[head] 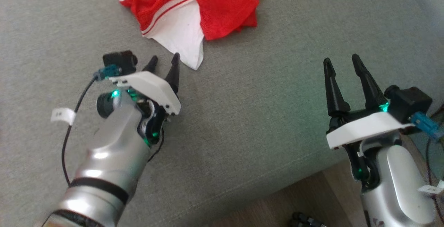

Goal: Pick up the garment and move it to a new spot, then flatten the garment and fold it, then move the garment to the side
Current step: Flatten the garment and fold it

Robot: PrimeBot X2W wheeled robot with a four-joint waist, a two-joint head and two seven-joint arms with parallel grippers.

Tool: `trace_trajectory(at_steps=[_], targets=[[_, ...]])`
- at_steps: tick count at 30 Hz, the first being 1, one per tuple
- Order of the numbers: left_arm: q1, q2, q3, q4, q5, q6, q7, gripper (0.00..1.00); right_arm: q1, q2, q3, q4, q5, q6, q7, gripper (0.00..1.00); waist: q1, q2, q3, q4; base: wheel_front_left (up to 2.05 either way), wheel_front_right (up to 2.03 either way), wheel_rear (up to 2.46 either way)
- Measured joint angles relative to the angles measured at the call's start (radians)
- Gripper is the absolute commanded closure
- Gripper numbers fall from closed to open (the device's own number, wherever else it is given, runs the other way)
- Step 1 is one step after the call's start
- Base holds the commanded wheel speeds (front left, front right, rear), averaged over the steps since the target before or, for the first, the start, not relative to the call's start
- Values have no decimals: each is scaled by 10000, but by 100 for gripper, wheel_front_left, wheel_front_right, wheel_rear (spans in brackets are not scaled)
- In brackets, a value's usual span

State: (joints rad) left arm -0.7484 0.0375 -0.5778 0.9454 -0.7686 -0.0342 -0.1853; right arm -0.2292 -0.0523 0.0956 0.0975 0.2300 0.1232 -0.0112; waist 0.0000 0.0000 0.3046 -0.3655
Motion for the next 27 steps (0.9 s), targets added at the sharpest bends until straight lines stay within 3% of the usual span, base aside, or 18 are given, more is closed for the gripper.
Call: trace_trajectory(at_steps=[12,13,14,22,25,27], targets=[[-1263,10,-1070,966,-278,79,288,0,-302,4,299,73,165,0,-332,0,0,0,487,-517,0,0,0],[-1313,12,-1154,1009,-288,79,297,37,-319,4,311,73,165,2,-339,0,0,0,505,-534,0,0,0],[-1356,12,-1227,1058,-360,77,299,100,-323,4,320,73,165,0,-343,0,0,0,519,-542,0,0,0],[-1425,-69,-1699,1256,-602,65,-240,100,-337,10,36,59,31,0,-418,0,0,0,440,-171,0,0,0],[-1407,-65,-1515,1256,-698,86,-556,100,-337,10,-117,86,-73,0,-416,0,0,0,273,137,0,0,0],[-1334,19,-834,811,-675,253,-631,100,-337,13,-238,203,-161,2,-384,0,0,0,51,550,0,0,0]])
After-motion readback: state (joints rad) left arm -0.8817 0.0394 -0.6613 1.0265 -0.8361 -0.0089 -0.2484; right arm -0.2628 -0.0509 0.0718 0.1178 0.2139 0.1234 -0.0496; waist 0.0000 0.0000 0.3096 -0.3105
